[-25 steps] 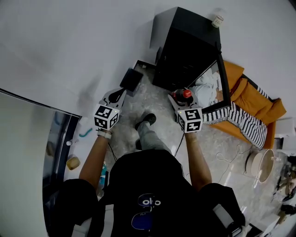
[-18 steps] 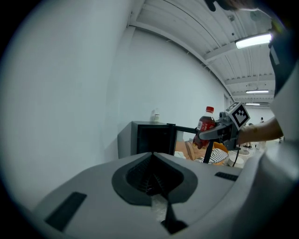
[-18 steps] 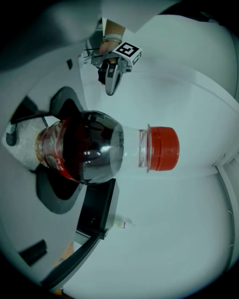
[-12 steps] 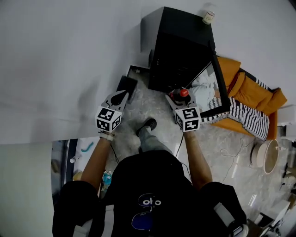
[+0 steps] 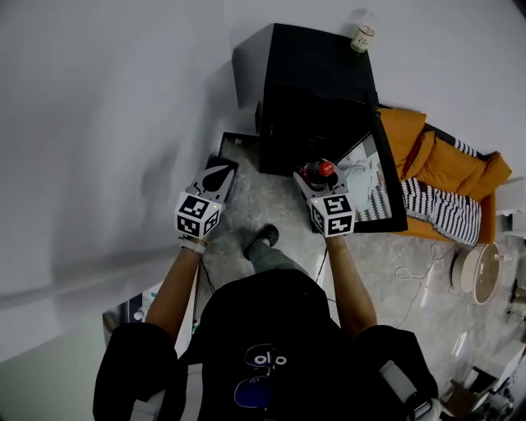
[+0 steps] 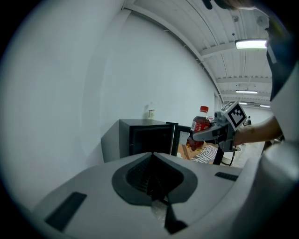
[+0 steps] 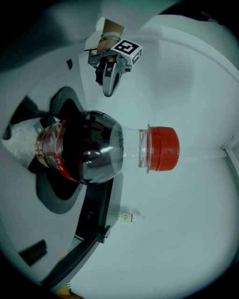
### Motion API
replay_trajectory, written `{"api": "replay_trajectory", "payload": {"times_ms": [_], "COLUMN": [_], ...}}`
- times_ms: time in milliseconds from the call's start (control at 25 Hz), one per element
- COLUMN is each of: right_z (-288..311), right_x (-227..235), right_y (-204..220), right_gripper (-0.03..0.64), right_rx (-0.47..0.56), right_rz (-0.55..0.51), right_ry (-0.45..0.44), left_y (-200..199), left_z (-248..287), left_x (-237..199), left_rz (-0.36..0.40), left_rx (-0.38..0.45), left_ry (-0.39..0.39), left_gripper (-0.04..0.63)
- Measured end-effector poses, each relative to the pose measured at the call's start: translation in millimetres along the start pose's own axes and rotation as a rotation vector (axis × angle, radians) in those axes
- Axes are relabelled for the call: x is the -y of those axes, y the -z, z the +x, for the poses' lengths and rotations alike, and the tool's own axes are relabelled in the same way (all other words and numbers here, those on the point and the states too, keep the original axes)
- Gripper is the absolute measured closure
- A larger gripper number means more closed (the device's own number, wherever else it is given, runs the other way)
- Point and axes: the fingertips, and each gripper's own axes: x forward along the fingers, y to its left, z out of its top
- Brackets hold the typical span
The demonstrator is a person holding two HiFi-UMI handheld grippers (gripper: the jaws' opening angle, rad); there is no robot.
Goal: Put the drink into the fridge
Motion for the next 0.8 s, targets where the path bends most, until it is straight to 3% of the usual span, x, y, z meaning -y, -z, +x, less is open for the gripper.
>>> {"api": "replay_trajectory", "payload": {"times_ms": [320, 800], "right_z": [43.5, 64.7], "right_x": [58.2, 100.3], "right_y": [-15.4, -20.4], "right_gripper": [0.302, 0.302], "right_rx": [0.008, 0.02], "right_rz": [0.04, 0.086], "right_ry": [0.05, 0.096], "left_y": [-21.8, -36.9], "left_z": [78.4, 133.6], "left_x": [-19.5, -21.7], "left_rz": [0.021, 0.062], "left_rx": [-0.025, -0.052], "left_ry": [0.078, 0.146], "left_gripper": [0.589, 0.589]}}
